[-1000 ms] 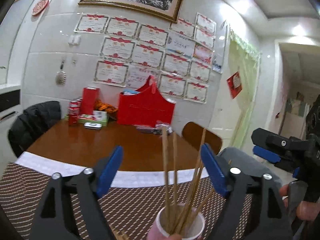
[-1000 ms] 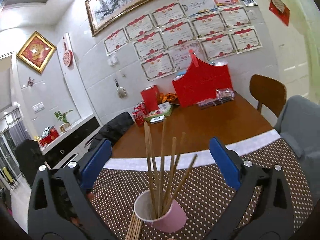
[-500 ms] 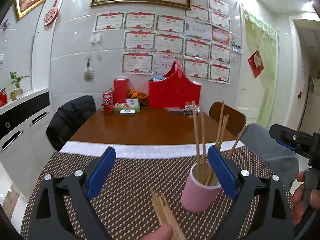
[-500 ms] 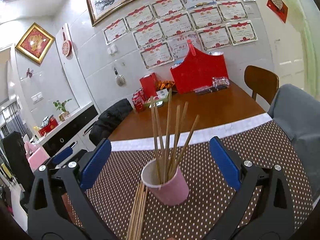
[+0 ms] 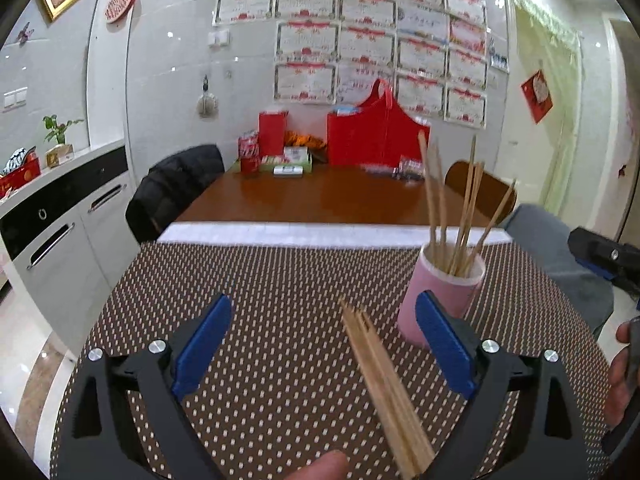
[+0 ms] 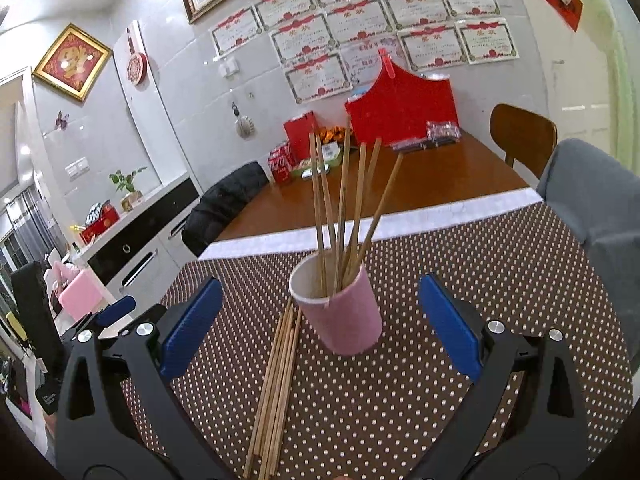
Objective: Organize utensils
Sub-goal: 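Move both open tools back down to the chopstick pile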
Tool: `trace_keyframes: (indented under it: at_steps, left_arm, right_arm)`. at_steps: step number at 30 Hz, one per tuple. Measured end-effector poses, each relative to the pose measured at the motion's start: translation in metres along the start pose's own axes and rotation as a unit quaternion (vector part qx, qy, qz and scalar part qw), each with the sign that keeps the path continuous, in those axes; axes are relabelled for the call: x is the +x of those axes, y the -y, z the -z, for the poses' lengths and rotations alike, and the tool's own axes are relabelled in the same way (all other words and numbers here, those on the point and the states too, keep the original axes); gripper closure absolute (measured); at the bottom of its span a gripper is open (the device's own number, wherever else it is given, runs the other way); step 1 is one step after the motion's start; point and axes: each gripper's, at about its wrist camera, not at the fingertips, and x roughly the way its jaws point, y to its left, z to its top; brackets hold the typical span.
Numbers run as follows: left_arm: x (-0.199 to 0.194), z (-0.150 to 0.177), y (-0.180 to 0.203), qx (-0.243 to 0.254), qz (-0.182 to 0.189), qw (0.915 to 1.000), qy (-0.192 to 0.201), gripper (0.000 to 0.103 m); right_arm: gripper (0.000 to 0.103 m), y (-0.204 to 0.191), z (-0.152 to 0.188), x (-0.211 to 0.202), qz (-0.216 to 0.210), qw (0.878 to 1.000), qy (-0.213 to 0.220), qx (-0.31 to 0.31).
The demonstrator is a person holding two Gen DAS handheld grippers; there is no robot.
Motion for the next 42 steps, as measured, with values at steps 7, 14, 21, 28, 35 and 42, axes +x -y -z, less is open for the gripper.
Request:
trace_keyframes:
  at_steps: [7,14,21,28,35,42]
  left_arm:
    - [0.033,0.039,0.005,0.019,-0.007,0.9960,-0.087,0.011]
    - [0.063,0.074,0.014,0.021,-0.009,0.9872,-0.158,0.011]
    - [0.078,0.096,0.022,0.024,-0.014,0.9811,-0.191,0.011]
    - [0.079,0.101,0.022,0.021,-0.024,0.9823,-0.184,0.009]
    - [0.079,0.103,0.014,0.011,-0.017,0.9821,-0.187,0.008]
    - [0.091,0.097,0.007,0.008,-0.040,0.9784,-0.202,0.007]
  right_arm:
    - [0.006,0.002,0.022,0.014,0.002,0.999,-0.035,0.001]
    - [0.006,0.013,0.040,0.030,0.008,0.997,-0.072,0.008]
    - [0.006,0.021,0.051,0.039,0.009,0.996,-0.091,0.012]
    - [0.006,0.022,0.056,0.046,0.006,0.994,-0.104,0.012]
    - [0.006,0.016,0.063,0.056,0.002,0.993,-0.121,0.001]
    - [0.006,0.000,0.076,0.073,0.017,0.987,-0.153,-0.045]
